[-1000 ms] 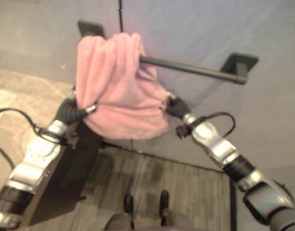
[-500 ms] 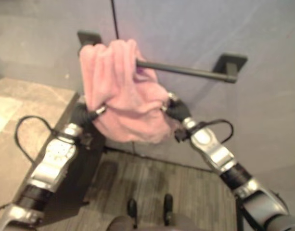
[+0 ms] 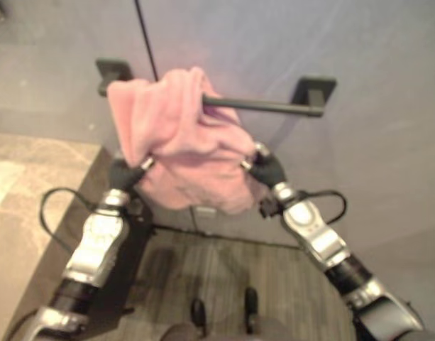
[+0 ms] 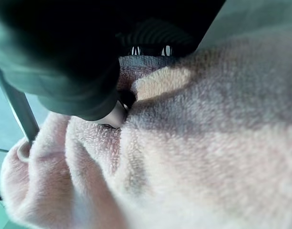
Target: Put brush and paste in cup on sink, flatten towel.
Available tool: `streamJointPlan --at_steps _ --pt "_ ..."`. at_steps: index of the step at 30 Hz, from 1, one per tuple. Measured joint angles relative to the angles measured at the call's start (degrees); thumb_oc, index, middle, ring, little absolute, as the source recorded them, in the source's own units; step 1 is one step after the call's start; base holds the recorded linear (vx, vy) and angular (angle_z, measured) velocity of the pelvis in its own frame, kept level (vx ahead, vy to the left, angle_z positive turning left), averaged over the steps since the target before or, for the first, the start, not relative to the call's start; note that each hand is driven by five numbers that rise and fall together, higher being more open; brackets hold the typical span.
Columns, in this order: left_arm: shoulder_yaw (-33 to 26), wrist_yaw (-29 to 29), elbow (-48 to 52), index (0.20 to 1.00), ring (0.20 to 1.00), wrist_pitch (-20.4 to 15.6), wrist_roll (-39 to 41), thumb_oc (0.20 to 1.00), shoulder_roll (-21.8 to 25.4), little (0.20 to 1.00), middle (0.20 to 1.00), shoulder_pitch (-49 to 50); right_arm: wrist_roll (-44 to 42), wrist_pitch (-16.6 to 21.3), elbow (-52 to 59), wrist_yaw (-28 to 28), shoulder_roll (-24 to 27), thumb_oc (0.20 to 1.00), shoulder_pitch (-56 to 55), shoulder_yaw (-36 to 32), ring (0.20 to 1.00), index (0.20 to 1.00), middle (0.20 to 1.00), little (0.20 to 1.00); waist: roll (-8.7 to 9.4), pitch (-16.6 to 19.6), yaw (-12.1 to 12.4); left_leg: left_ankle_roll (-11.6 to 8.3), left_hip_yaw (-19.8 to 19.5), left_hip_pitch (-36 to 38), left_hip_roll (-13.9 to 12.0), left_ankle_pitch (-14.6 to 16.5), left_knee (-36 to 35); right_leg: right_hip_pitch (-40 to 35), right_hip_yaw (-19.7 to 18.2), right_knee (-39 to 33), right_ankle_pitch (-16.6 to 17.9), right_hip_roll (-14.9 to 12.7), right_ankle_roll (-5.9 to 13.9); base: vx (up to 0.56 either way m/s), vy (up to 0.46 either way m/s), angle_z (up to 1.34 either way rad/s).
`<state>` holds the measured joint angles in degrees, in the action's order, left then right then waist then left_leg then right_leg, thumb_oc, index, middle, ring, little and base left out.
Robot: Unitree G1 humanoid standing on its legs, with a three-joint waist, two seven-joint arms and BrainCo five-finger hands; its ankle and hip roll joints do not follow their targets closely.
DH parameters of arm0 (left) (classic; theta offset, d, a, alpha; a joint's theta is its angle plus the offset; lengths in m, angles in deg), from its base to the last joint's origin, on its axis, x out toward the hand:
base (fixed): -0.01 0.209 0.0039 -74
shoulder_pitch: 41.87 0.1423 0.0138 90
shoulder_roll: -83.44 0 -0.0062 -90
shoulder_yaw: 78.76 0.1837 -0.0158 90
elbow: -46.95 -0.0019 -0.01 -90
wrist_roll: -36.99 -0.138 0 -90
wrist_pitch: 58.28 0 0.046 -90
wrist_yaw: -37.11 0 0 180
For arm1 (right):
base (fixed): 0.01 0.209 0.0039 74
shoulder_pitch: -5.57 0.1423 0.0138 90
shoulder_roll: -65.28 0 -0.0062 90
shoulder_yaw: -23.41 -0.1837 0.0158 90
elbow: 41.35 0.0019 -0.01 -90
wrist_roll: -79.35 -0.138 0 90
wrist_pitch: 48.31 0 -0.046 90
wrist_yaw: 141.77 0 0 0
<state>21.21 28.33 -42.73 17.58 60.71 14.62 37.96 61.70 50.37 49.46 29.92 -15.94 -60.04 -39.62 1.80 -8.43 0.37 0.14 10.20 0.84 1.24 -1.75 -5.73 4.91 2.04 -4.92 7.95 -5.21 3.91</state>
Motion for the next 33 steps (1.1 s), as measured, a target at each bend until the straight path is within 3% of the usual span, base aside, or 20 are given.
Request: streamJointPlan --at_steps 8,14,15,16,17,18,33 --pt "-0.85 -1.23 4.00 0.200 0.200 -0.67 0.09 0.200 -2.28 0.200 0.200 -0.18 0.78 -0.17 0.79 -0.58 0.50 0.200 -0.77 0.22 0.200 0.200 0.200 0.200 0.37 -0.12 -0.32 0.09 0.67 0.23 -0.04 0.09 0.01 0.18 -0.73 -0.02 0.08 0.05 -0.01 0.00 -0.002 -0.05" --pt "0.25 -2.01 4.84 0.200 0.200 -0.66 -1.25 0.200 -1.42 0.200 0.200 -0.79 1.40 -0.26 0.50 -0.28 0.59 0.200 -0.85 0.61 0.200 0.200 0.200 0.200 0.26 -0.05 -0.17 0.13 0.86 0.21 -0.07 0.13 0.01 0.17 -0.85 -0.01 0.10 0.08 0.00 0.00 0.000 0.00" --pt "0.28 -2.09 4.94 0.200 0.200 -0.65 -1.11 0.200 -1.14 0.200 0.200 -0.74 1.39 -0.21 0.61 0.32 0.64 0.567 -0.87 0.61 0.567 0.567 0.567 0.567 0.34 -0.08 -0.24 0.13 0.94 0.24 -0.07 0.14 0.01 0.17 -0.85 -0.01 0.10 0.13 0.00 0.00 0.000 0.00" --pt "0.82 -2.18 4.43 0.200 0.200 -0.77 -0.48 0.200 -2.31 0.200 0.200 -0.89 1.43 0.14 -0.60 0.48 0.43 0.718 -0.74 1.01 0.718 0.718 0.718 0.718 0.29 -0.04 -0.37 0.13 0.99 0.35 -0.06 0.14 0.01 0.10 -0.87 0.00 0.10 0.13 0.00 0.00 0.000 0.00" --pt "1.12 -2.35 4.07 0.200 0.200 -0.40 -0.46 0.200 -2.45 0.200 0.200 -1.23 1.41 -0.02 -2.08 0.47 0.19 0.918 -0.53 1.49 0.918 0.918 0.918 0.918 0.29 0.01 -0.31 0.13 1.05 0.48 -0.05 0.16 0.01 -0.02 -0.93 -0.01 0.11 0.05 0.00 0.00 0.000 0.00" --pt "2.11 -1.96 4.79 0.200 0.200 -0.10 -0.60 0.200 -1.75 0.200 0.200 -1.35 1.16 -1.70 -2.13 0.82 0.52 1.000 -0.66 2.70 1.000 1.000 1.000 1.000 0.39 -0.08 -0.15 0.13 1.07 0.31 -0.07 0.15 0.01 0.16 -0.91 -0.01 0.11 0.09 0.01 0.00 0.000 0.00" --pt "1.90 -0.47 4.72 0.200 0.200 1.13 0.07 0.200 -2.14 0.200 0.200 1.94 1.81 -2.34 0.95 1.20 2.51 1.000 -3.63 0.00 1.000 1.000 1.000 1.000 0.27 -0.11 -0.28 0.13 1.34 1.47 -0.19 0.27 -0.10 -0.94 -0.94 -0.32 0.08 0.07 0.03 0.00 0.000 0.00"
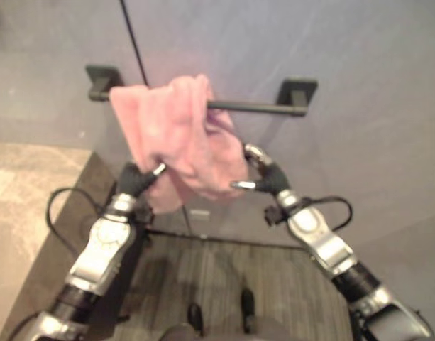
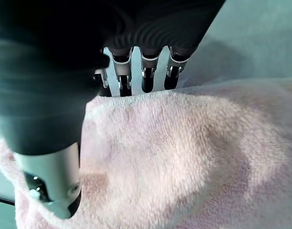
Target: Put brush and paste in cup on sink, flatten towel.
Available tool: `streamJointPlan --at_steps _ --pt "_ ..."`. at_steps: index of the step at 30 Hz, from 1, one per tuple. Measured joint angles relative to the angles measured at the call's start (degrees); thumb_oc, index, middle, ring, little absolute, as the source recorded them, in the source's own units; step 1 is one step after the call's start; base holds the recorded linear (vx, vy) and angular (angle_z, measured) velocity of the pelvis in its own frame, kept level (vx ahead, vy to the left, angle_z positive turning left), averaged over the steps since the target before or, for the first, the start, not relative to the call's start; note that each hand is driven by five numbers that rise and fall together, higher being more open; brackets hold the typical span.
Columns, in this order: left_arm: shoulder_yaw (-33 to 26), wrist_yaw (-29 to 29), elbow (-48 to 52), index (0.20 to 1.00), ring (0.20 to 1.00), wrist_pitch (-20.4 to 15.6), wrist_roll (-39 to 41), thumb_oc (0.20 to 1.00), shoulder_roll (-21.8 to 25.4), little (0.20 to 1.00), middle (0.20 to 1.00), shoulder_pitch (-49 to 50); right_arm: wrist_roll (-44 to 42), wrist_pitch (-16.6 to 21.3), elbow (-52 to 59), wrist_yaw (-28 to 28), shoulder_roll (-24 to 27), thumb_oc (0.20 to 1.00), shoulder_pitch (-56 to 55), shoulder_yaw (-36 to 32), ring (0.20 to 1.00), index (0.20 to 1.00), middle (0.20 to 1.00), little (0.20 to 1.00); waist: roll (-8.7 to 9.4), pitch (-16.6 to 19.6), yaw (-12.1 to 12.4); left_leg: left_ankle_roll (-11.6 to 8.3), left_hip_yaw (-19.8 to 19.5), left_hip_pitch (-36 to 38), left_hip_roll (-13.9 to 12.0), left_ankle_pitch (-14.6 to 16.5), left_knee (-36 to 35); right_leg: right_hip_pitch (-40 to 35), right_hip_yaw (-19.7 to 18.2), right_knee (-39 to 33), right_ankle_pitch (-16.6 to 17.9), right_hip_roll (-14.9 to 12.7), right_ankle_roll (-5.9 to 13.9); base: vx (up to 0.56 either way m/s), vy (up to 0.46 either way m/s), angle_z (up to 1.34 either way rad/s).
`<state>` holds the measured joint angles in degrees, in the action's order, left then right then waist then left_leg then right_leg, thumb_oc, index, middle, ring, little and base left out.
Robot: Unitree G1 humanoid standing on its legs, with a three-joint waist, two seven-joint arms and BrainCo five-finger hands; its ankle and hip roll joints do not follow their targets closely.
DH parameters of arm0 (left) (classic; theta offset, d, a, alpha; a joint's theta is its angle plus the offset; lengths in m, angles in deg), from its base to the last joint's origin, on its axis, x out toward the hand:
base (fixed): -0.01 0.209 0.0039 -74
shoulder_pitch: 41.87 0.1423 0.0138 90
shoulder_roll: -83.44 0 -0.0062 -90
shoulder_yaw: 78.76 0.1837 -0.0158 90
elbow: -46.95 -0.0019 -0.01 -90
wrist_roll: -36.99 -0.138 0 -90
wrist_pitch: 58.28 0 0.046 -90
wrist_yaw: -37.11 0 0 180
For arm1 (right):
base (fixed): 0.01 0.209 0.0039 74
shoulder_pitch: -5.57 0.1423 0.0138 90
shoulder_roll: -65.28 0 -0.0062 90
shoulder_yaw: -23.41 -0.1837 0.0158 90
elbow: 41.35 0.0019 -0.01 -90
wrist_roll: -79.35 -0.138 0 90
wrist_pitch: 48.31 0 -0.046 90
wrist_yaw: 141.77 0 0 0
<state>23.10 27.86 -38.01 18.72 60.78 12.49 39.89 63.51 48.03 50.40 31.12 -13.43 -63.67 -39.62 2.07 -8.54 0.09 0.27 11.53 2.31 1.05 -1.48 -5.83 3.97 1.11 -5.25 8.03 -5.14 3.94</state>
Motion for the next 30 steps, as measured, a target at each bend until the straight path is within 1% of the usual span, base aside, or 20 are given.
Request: streamJointPlan --at_steps 7,8,9,11,13,14,18,24,30 --pt "-0.10 1.91 -0.18 0.200 0.200 0.05 0.02 0.200 0.13 0.200 0.200 0.00 -5.20 0.01 0.05 2.37 0.48 1.000 0.63 0.27 1.000 1.000 1.000 1.000 -0.39 0.24 0.15 0.00 -0.07 -0.01 0.00 -0.02 0.09 0.00 0.03 0.29 0.09 0.06 -0.12 -0.01 0.014 0.00" --pt "-0.26 2.00 -0.40 0.200 0.200 0.06 0.00 0.200 0.28 0.200 0.200 -0.01 -4.49 -0.10 0.09 2.48 1.40 1.000 0.58 0.20 1.000 1.000 1.000 1.000 -0.40 0.25 0.12 0.00 -0.08 -0.01 0.05 -0.02 0.10 0.00 0.03 0.32 0.12 0.13 -0.13 -0.01 0.038 0.01" --pt "-1.61 2.03 -0.73 0.200 0.200 0.12 0.01 0.200 0.26 0.200 0.200 0.50 -1.48 -0.49 0.05 2.41 4.65 1.000 0.31 -0.61 1.000 1.000 1.000 1.000 -0.43 0.27 0.14 0.02 -0.09 -0.03 0.16 -0.01 0.09 0.00 0.00 0.33 0.15 0.13 -0.08 0.00 0.000 0.00" --pt "-4.11 1.92 -0.89 0.200 0.200 0.58 0.11 0.200 0.54 0.200 0.200 1.89 2.10 -1.79 -0.06 1.96 9.24 1.000 -0.40 -3.23 1.000 1.000 1.000 1.000 -0.42 0.27 0.29 0.08 -0.05 -0.07 0.24 0.03 0.08 0.02 -0.06 0.32 0.16 -0.01 -0.04 0.00 0.000 0.00" --pt "-4.62 2.75 -0.89 0.200 0.200 0.67 0.29 0.200 1.56 0.200 0.200 2.81 1.89 -1.97 -0.06 2.27 10.11 1.000 -0.47 -3.74 1.000 1.000 1.000 1.000 -0.37 0.34 0.20 0.13 0.01 -0.03 0.22 0.07 0.02 0.02 -0.07 0.31 0.14 -0.10 -0.02 0.00 0.000 0.00" --pt "-4.57 3.62 -0.96 0.200 0.200 0.90 0.55 0.200 2.12 0.200 0.200 3.23 -1.33 -1.93 -0.13 2.70 8.83 1.000 -0.75 -4.01 1.000 1.000 1.000 1.000 -0.28 0.40 -0.02 0.13 0.02 0.00 0.09 0.08 0.03 0.02 -0.08 0.29 0.13 -0.05 -0.03 0.00 0.000 0.00" --pt "-3.21 4.39 -1.53 0.200 0.200 0.96 0.97 0.200 2.10 0.200 0.200 2.64 -6.83 -1.86 0.12 4.65 6.23 1.000 0.14 -0.74 1.000 1.000 1.000 1.000 -0.27 0.61 0.14 0.11 -0.23 0.03 -0.03 0.06 0.07 -0.02 0.01 0.29 0.14 0.13 -0.05 0.00 0.000 0.00" --pt "-1.76 4.63 -1.60 0.200 0.200 0.98 2.51 0.200 2.46 0.200 0.200 1.91 -11.62 -2.07 -0.41 6.08 6.47 1.000 6.18 4.77 1.000 1.000 1.000 1.000 -0.09 0.83 0.42 0.11 -0.04 0.05 0.05 0.06 0.09 -0.04 0.00 0.30 0.20 0.05 -0.04 0.00 0.000 0.00" --pt "-1.75 4.65 -1.68 0.200 0.200 0.98 4.46 0.200 2.51 0.200 0.200 1.79 -14.57 -2.21 -0.39 6.05 5.36 1.000 11.70 5.66 1.000 1.000 1.000 1.000 0.02 1.21 1.25 0.11 -0.25 -0.01 0.05 0.06 0.10 -0.08 0.13 0.31 0.20 0.06 -0.04 0.00 0.000 0.00"
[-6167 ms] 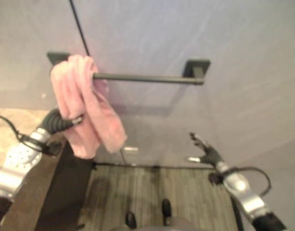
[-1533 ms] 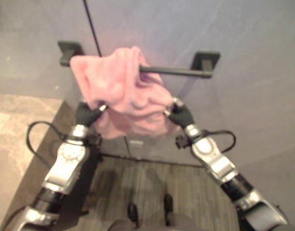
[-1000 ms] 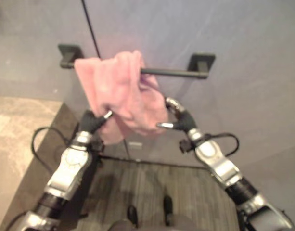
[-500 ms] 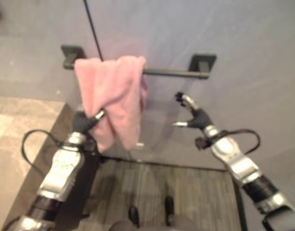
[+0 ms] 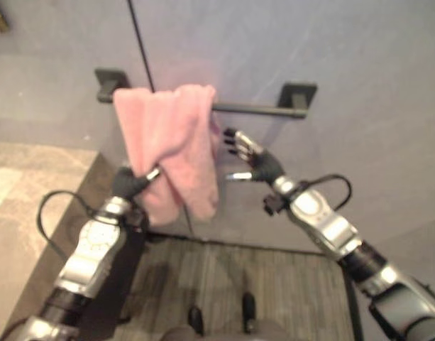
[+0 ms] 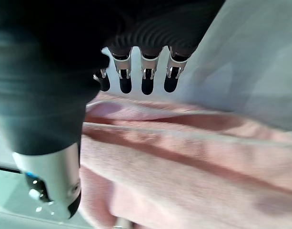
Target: Put brush and paste in cup on sink, flatten towel.
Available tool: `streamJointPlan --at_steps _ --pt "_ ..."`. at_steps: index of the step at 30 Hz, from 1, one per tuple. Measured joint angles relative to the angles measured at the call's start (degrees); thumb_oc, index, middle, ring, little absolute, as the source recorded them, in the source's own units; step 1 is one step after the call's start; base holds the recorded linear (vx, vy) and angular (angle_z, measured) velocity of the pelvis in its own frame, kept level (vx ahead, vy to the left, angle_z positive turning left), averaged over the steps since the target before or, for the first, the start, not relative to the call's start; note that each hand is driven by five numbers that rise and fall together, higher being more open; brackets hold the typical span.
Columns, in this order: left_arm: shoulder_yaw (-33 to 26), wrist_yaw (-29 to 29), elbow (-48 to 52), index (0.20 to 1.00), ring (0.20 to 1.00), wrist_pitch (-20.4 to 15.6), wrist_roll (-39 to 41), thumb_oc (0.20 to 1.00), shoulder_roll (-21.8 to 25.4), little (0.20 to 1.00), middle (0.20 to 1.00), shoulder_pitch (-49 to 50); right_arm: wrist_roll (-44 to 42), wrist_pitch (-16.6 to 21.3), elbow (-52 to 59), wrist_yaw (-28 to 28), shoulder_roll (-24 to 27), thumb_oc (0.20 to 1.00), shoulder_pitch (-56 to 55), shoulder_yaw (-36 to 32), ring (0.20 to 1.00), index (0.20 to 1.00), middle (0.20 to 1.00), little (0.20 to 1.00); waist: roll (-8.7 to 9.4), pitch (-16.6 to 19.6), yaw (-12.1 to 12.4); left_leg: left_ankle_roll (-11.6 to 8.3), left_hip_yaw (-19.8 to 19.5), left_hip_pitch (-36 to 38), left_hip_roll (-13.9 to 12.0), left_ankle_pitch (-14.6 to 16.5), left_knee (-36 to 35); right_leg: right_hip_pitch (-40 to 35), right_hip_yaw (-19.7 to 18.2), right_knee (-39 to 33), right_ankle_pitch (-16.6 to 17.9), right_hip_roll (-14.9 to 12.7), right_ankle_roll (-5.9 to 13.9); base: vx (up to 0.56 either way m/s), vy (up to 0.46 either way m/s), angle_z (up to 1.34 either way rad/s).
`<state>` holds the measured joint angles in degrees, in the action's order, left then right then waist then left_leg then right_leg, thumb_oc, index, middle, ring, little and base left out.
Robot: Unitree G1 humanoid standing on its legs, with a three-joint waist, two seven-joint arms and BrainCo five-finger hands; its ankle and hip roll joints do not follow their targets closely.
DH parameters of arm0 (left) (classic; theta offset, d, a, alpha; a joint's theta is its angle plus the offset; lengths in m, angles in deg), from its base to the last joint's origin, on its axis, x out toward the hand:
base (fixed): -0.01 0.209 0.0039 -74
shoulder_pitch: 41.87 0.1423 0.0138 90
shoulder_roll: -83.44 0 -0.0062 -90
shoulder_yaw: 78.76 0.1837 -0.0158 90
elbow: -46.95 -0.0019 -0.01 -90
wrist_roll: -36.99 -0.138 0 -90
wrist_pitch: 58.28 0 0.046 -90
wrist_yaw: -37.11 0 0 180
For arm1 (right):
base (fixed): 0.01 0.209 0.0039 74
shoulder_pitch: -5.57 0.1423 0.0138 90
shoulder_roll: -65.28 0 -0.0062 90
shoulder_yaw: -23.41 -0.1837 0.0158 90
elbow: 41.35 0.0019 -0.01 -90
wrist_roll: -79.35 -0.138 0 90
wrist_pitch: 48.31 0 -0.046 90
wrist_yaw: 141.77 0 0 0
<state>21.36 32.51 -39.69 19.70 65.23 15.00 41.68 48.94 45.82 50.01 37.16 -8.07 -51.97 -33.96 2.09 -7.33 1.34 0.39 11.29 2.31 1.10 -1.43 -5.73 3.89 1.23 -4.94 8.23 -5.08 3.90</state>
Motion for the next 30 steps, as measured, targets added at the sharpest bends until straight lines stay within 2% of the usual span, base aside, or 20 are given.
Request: streamJointPlan --at_steps 7,10,11,12,13,20,30 --pt "0.05 -0.09 -0.08 0.200 0.200 0.00 0.41 0.200 0.11 0.200 0.200 -0.78 -3.32 -0.18 -0.10 0.06 -1.39 1.000 4.44 3.72 1.000 1.000 1.000 1.000 0.44 0.67 1.19 0.00 -0.55 -0.16 0.02 0.00 0.00 0.02 0.27 0.00 -0.02 -0.04 -0.01 0.00 0.003 0.01" --pt "0.05 -0.18 -0.16 0.200 0.200 0.00 1.08 0.200 0.20 0.200 0.200 -0.77 -3.48 -0.32 -0.16 -0.01 -1.46 0.542 5.15 4.00 0.542 0.542 0.542 0.542 0.61 0.77 1.67 0.01 -0.64 -0.22 0.17 0.00 0.00 0.05 0.32 0.00 -0.02 -0.10 0.00 0.00 0.000 0.00" --pt "0.05 -0.18 -0.17 0.200 0.200 0.00 1.15 0.200 0.22 0.200 0.200 -0.77 -3.54 -0.34 -0.17 -0.01 -1.51 0.507 5.62 4.26 0.507 0.507 0.507 0.507 0.66 0.81 1.68 0.01 -0.68 -0.23 0.20 0.00 0.00 0.05 0.33 0.00 -0.02 -0.11 0.00 0.00 0.000 0.00" --pt "0.04 -0.20 -0.17 0.200 0.200 0.00 1.28 0.200 0.38 0.200 0.200 -0.78 -4.55 -0.34 -0.41 -0.13 -2.07 0.260 6.22 4.37 0.260 0.260 0.260 0.260 0.96 1.00 1.76 0.01 -0.68 -0.25 0.19 0.01 0.00 0.07 0.35 -0.01 -0.05 -0.13 0.03 0.00 0.000 0.00" --pt "0.04 -0.19 -0.17 0.200 0.200 0.00 1.42 0.200 0.56 0.200 0.200 -0.78 -4.77 -0.35 -1.10 -0.21 -2.64 0.209 6.67 4.37 0.209 0.209 0.209 0.209 1.15 1.11 1.77 0.01 -0.70 -0.28 0.18 0.01 0.00 0.10 0.39 -0.02 -0.06 -0.17 0.03 0.00 0.000 0.00" --pt "0.19 -0.16 -0.16 0.200 0.200 -0.01 2.25 0.200 2.09 0.200 0.200 -0.89 -7.89 -0.47 -2.80 -1.73 -3.44 0.200 8.22 4.31 0.200 0.200 0.200 0.200 1.71 1.48 1.87 0.00 -0.88 -0.47 0.19 0.01 0.01 0.14 0.75 -0.01 -0.26 -0.24 0.06 0.00 0.006 0.02" --pt "1.13 -0.25 -0.17 0.200 0.200 -0.01 2.23 0.200 2.26 0.200 0.200 -2.53 -7.18 -0.78 -4.57 -1.78 -3.07 0.200 10.29 5.10 0.200 0.200 0.200 0.200 1.79 1.52 1.81 0.02 -0.99 -0.81 0.29 0.04 0.01 0.39 1.09 -0.01 -0.29 -0.27 0.09 0.00 0.000 0.00"
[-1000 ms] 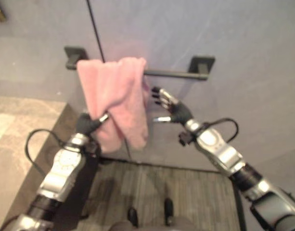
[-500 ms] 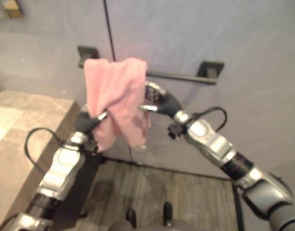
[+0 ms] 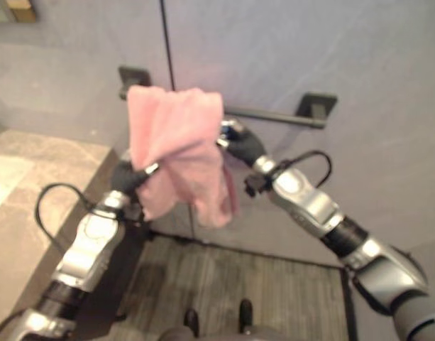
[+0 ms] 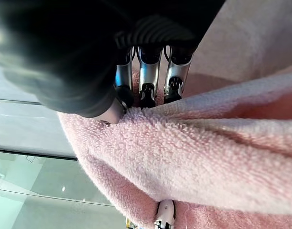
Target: Put brush and paste in cup on sink, flatten towel.
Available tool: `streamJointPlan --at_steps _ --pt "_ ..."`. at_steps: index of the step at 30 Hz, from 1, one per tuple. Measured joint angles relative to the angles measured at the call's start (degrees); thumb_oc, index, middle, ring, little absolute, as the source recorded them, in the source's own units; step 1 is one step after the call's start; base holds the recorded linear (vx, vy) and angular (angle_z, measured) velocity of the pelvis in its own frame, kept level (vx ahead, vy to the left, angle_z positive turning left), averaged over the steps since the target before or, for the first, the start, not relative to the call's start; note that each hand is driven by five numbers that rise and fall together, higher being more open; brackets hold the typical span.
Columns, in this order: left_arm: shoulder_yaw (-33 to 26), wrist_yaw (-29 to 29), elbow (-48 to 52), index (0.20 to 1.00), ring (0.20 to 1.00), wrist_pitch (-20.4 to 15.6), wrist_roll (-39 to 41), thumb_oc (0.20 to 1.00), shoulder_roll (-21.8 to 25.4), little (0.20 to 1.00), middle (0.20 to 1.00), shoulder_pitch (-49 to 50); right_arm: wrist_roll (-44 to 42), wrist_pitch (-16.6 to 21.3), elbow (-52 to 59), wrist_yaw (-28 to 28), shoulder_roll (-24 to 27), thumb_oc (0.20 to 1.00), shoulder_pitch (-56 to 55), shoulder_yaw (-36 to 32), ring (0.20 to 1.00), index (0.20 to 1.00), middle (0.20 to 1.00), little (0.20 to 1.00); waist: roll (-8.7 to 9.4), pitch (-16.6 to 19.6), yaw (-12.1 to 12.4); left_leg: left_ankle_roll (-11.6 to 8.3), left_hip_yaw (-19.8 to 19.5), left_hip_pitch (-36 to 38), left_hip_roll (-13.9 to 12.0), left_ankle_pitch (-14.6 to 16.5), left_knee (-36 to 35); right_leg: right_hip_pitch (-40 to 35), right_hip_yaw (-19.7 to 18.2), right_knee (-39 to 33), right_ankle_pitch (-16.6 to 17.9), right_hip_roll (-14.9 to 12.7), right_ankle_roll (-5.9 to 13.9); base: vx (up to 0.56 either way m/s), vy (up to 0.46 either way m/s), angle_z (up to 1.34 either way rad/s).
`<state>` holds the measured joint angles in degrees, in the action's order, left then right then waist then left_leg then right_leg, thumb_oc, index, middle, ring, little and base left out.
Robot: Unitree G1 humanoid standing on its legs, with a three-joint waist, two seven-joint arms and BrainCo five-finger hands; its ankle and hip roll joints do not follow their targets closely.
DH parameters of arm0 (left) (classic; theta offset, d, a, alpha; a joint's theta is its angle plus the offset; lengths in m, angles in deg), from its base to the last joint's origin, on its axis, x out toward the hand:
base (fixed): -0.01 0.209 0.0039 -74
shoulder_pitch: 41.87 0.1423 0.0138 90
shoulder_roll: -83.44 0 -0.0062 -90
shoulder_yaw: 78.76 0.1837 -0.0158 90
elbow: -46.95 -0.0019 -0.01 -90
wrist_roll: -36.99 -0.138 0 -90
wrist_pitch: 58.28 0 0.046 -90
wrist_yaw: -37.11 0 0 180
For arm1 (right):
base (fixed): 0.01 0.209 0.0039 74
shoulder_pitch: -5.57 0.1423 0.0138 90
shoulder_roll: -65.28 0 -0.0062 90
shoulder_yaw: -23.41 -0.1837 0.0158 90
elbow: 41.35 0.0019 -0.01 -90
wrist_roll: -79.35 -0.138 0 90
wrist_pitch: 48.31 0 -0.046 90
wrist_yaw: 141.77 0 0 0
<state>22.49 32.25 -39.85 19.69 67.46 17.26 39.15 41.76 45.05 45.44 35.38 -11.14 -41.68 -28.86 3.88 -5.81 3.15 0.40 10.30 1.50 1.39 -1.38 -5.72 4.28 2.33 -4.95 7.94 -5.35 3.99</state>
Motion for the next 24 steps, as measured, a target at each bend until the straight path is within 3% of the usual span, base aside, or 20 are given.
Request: streamJointPlan --at_steps 3,5,9,18,21,23,24 --pt "-1.06 -0.21 0.90 0.200 0.200 -0.11 -0.07 0.200 -0.25 0.200 0.200 0.12 4.83 -0.54 3.79 -0.04 2.55 0.200 -1.40 -2.06 0.200 0.200 0.200 0.200 0.12 -0.03 -0.21 0.01 -0.08 -0.80 0.09 -0.02 0.00 0.80 0.12 0.01 -0.03 -0.06 0.04 0.00 0.002 0.02" --pt "-0.96 -0.55 0.74 0.200 0.200 -0.65 -0.06 0.200 -1.83 0.200 0.200 0.04 6.49 -0.17 4.68 -0.54 1.41 0.200 -4.43 -4.19 0.200 0.200 0.200 0.200 0.14 -0.02 -0.32 0.02 -0.02 -0.84 0.13 -0.03 0.01 0.84 -0.02 0.01 -0.02 -0.08 0.04 0.00 0.000 0.00" --pt "-0.67 -0.69 0.68 0.200 0.200 -0.39 -2.61 0.200 0.01 0.200 0.200 -1.06 6.64 -0.06 4.89 -0.50 1.94 0.200 -4.73 -4.38 0.200 0.200 0.200 0.200 0.11 -0.07 -0.99 0.06 0.07 -0.79 0.10 0.02 0.00 0.81 -0.04 0.01 -0.03 -0.10 0.04 0.00 0.001 -0.01" --pt "-4.96 -2.93 -0.29 0.200 0.200 -0.58 -2.88 0.200 -1.29 0.200 0.200 0.91 -2.93 3.11 7.34 0.03 1.01 0.200 -17.71 -15.66 0.200 0.200 0.200 0.200 -0.71 -0.60 -1.35 0.05 0.52 -0.40 -0.03 0.04 -0.11 0.67 -0.42 -0.36 -0.09 -0.17 0.08 0.00 -0.005 -0.02" --pt "-5.23 -2.91 -0.38 0.200 0.200 0.03 -3.64 0.200 -0.35 0.200 0.200 1.22 -2.66 3.01 7.67 -0.57 3.71 0.200 -18.45 -16.42 0.200 0.200 0.200 0.200 -1.21 -0.97 -1.54 0.05 0.82 -0.40 0.00 0.04 -0.14 0.80 -0.71 -0.33 -0.08 -0.11 0.08 0.01 -0.010 -0.05" --pt "-7.73 -2.98 -2.04 0.200 0.200 -0.88 -2.64 0.200 -5.02 0.200 0.200 2.56 0.71 4.05 8.43 -1.11 1.79 0.200 -21.30 -20.56 0.200 0.200 0.200 0.200 -1.72 -0.95 -2.04 0.00 0.98 -0.15 -0.07 0.08 -0.24 0.61 -0.85 -0.36 -0.08 -0.06 0.09 0.00 -0.004 -0.03" --pt "-7.28 -3.71 -2.37 0.200 0.200 0.71 -4.41 0.200 -4.05 0.200 0.200 2.99 3.84 3.17 8.73 -2.00 3.22 0.200 -21.56 -20.58 0.200 0.200 0.200 0.200 -1.73 -1.32 -2.62 0.01 1.15 -0.38 -0.09 0.07 -0.01 0.95 -1.10 -0.29 -0.05 0.05 0.06 -0.01 -0.015 -0.06"
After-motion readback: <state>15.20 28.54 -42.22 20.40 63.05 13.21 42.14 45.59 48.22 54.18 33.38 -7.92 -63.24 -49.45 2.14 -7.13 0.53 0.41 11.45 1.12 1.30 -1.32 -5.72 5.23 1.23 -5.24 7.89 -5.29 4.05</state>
